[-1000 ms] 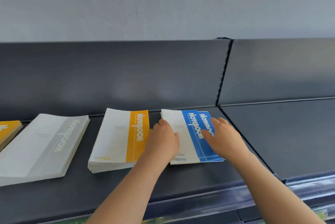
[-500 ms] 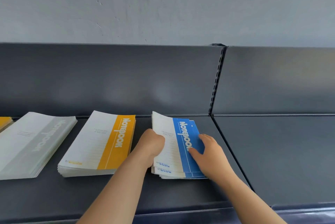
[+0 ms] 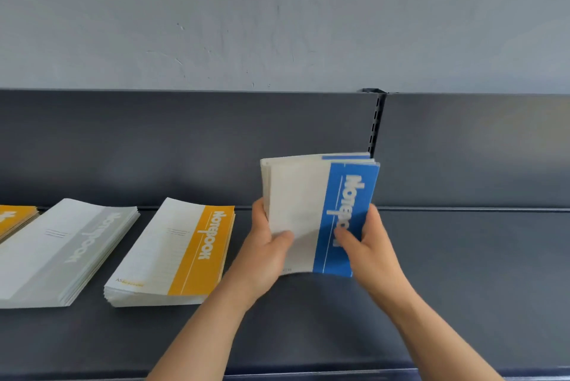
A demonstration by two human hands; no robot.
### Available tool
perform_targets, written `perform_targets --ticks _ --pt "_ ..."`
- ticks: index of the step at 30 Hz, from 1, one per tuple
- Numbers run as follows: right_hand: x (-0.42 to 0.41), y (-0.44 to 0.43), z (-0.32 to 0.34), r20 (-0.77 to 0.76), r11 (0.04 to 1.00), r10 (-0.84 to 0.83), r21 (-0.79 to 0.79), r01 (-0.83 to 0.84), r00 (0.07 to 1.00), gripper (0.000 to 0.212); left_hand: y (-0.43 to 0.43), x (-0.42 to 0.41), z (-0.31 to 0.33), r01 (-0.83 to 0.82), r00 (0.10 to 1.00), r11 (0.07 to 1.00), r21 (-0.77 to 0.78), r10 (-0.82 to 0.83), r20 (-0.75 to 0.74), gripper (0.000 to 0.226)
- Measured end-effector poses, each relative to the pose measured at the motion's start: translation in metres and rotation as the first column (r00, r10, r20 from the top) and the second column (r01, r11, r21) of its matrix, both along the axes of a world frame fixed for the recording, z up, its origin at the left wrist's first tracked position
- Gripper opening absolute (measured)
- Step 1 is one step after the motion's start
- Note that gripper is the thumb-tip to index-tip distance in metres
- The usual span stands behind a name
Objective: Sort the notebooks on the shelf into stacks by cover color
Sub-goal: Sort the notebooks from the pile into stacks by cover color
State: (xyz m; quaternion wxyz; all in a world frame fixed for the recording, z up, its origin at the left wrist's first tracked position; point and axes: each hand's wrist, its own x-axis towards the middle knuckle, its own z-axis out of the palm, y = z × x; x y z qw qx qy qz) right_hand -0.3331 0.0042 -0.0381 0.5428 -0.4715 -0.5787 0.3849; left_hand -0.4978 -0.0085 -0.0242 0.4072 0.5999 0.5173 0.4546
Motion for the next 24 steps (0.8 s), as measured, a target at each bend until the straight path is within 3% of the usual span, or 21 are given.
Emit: perform_targets --ticks 3,6,10,12,14,17,20,21,24 --pt "0.0 -0.006 -0.004 -0.067 1.0 0.003 -0.017 -0.004 0.998 0.027 -0.005 0.004 -0.003 0.012 1.0 1.0 -0.01 -0.011 0.01 0.042" --pt "0.004 -0.003 0.024 -0.198 0.999 0.0 0.039 0.007 0.98 0.014 -0.003 0.005 0.017 -0.043 0.988 0.997 0.064 0.033 0.153 0.047" --pt "0.001 0.009 0.063 -0.237 1.0 0.006 -0.017 -0.01 0.971 0.036 0.005 0.019 0.052 -0.232 0.952 0.962 0.142 0.195 0.236 0.032" --pt "-0.002 0.015 0.07 -0.275 0.995 0.002 -0.091 -0.028 0.962 0.035 0.011 0.025 0.059 -0.334 0.922 0.936 0.111 0.299 0.247 0.03" --pt "-0.004 0.018 0.07 -0.319 0.994 -0.015 -0.111 -0.021 0.948 0.028 0.017 0.027 0.06 -0.362 0.909 0.927 0.095 0.329 0.257 0.025" --pt "-0.001 0.015 0.06 -0.315 0.999 0.021 -0.032 -0.033 0.949 0.044 0.016 0.025 0.052 -0.322 0.926 0.932 0.167 0.274 0.258 0.025" --pt "0.004 0.005 0.034 -0.202 0.996 0.095 0.018 -0.093 0.975 0.027 0.005 0.022 0.027 -0.202 0.971 0.96 0.194 0.171 0.166 0.034" --pt "0.006 0.004 0.023 -0.132 0.997 0.075 0.009 -0.074 0.988 0.015 0.002 0.021 0.015 -0.178 0.983 0.963 0.2 0.163 0.086 0.033" --pt "0.008 0.002 0.0 0.054 1.0 0.008 0.012 -0.009 0.999 0.014 -0.002 0.017 -0.009 -0.212 0.95 0.95 0.231 0.255 -0.177 0.033"
